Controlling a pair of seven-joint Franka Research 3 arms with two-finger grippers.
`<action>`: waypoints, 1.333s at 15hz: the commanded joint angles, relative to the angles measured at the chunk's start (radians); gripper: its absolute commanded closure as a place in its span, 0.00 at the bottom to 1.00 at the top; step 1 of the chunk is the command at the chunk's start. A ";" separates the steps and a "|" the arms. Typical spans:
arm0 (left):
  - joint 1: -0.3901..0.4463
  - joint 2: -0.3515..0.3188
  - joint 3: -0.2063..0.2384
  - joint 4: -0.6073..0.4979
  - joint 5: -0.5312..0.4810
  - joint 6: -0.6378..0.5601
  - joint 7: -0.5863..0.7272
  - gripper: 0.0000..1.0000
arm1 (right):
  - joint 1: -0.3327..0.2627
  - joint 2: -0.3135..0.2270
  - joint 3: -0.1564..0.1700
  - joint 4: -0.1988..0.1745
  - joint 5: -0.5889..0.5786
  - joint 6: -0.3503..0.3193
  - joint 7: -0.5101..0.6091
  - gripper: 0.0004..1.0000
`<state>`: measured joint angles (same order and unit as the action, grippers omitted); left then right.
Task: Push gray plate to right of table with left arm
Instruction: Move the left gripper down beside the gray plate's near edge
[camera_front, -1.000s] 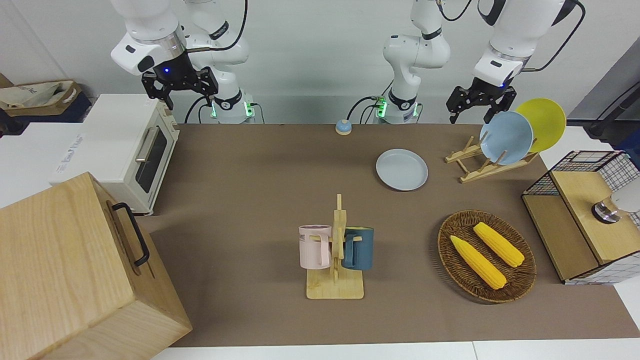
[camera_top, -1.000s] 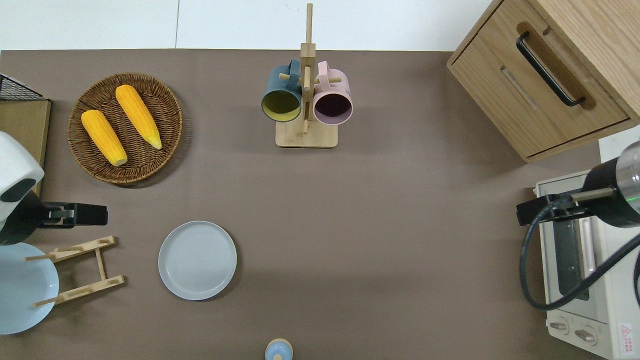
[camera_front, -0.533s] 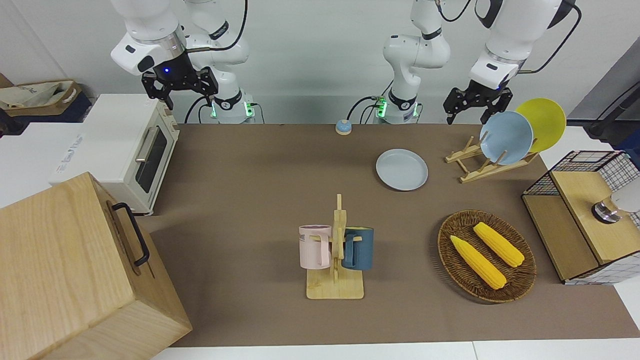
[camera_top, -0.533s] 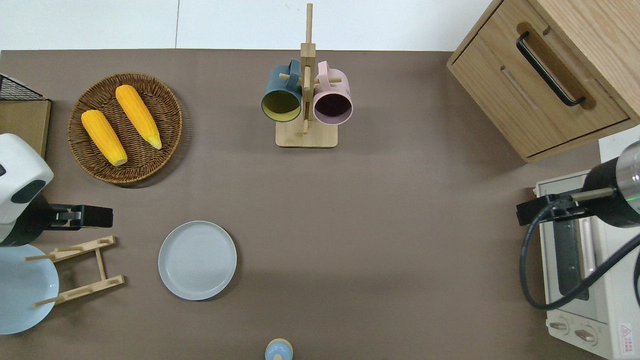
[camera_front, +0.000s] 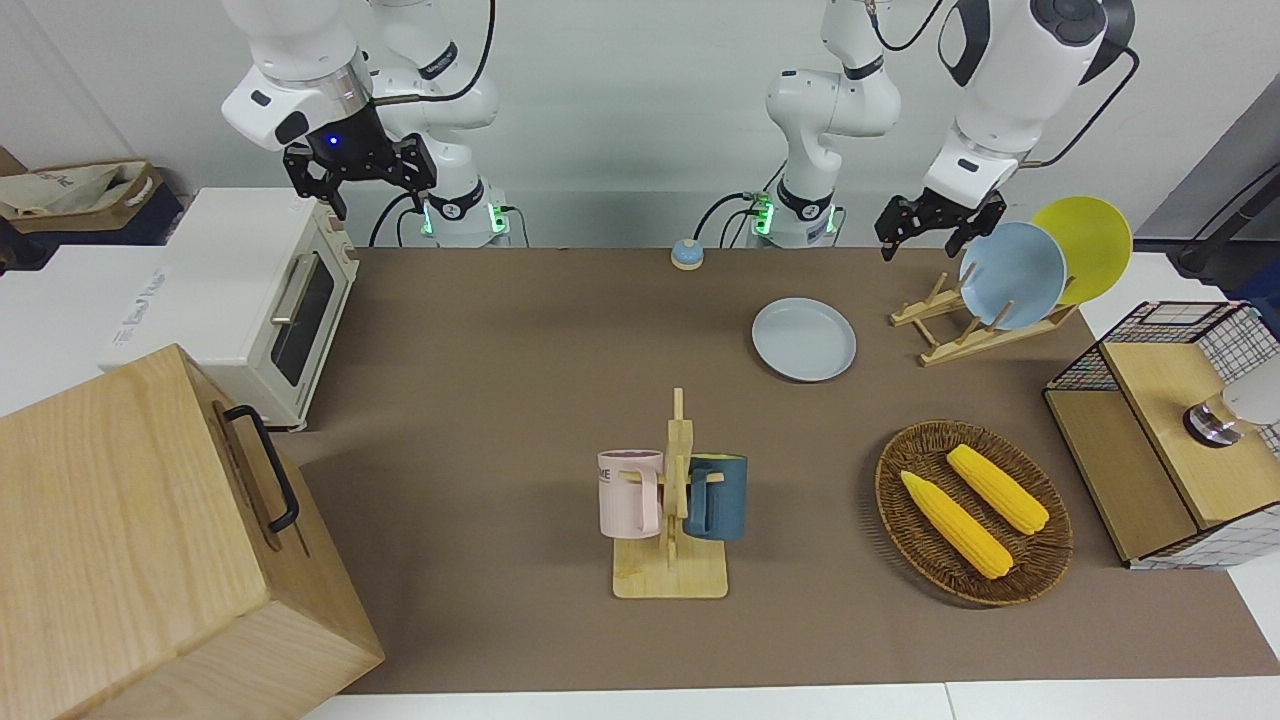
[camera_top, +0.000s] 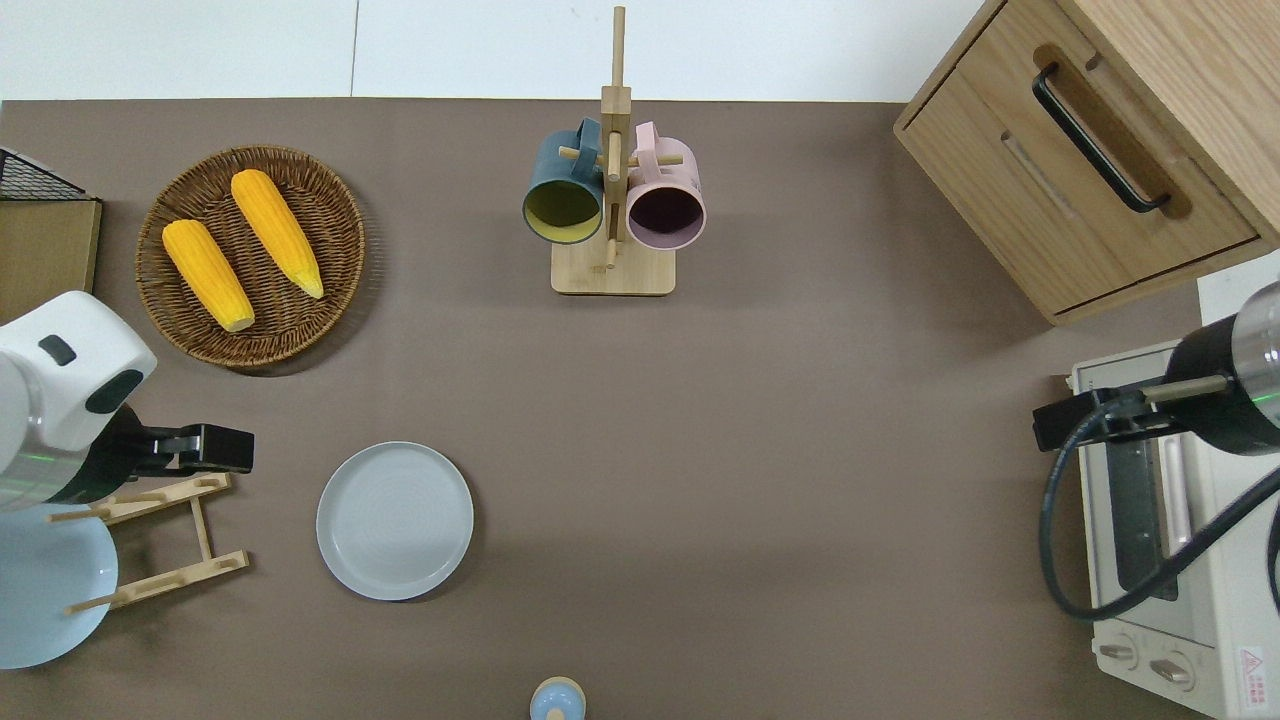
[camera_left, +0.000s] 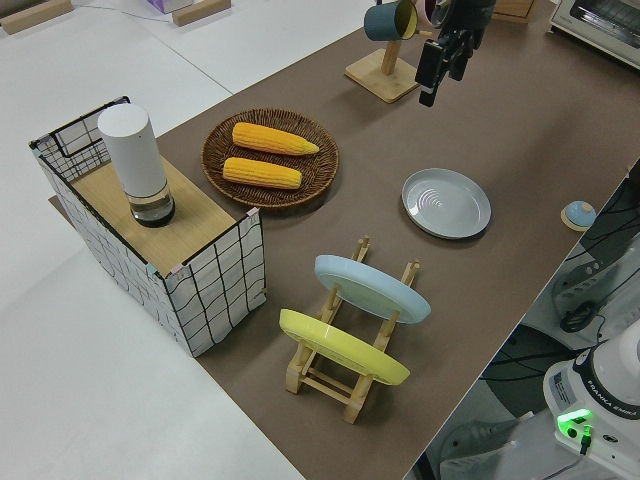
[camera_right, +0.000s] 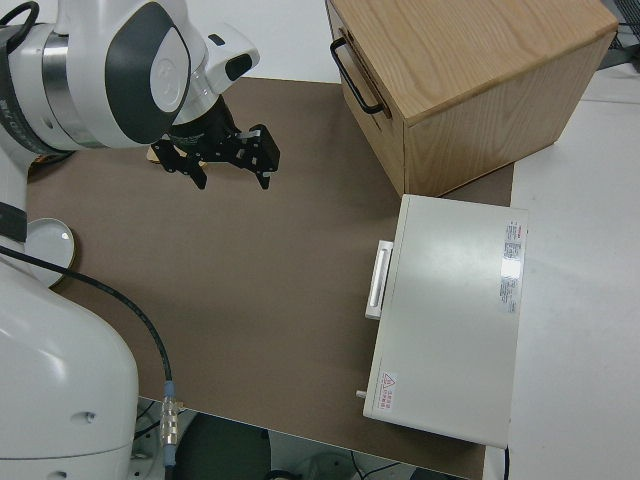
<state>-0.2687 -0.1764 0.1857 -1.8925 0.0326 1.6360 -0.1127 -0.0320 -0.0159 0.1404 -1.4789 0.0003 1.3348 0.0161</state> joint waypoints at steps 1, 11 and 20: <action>-0.007 -0.092 -0.002 -0.164 0.012 0.093 -0.018 0.01 | -0.020 -0.002 0.016 0.009 0.004 -0.016 0.012 0.02; -0.007 -0.189 -0.018 -0.474 0.013 0.352 -0.019 0.00 | -0.019 -0.002 0.016 0.009 0.004 -0.016 0.013 0.02; 0.003 -0.180 -0.028 -0.600 0.013 0.542 -0.028 0.00 | -0.020 -0.002 0.016 0.009 0.004 -0.016 0.013 0.02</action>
<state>-0.2684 -0.3332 0.1570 -2.4314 0.0327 2.0996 -0.1210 -0.0320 -0.0159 0.1404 -1.4789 0.0003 1.3348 0.0160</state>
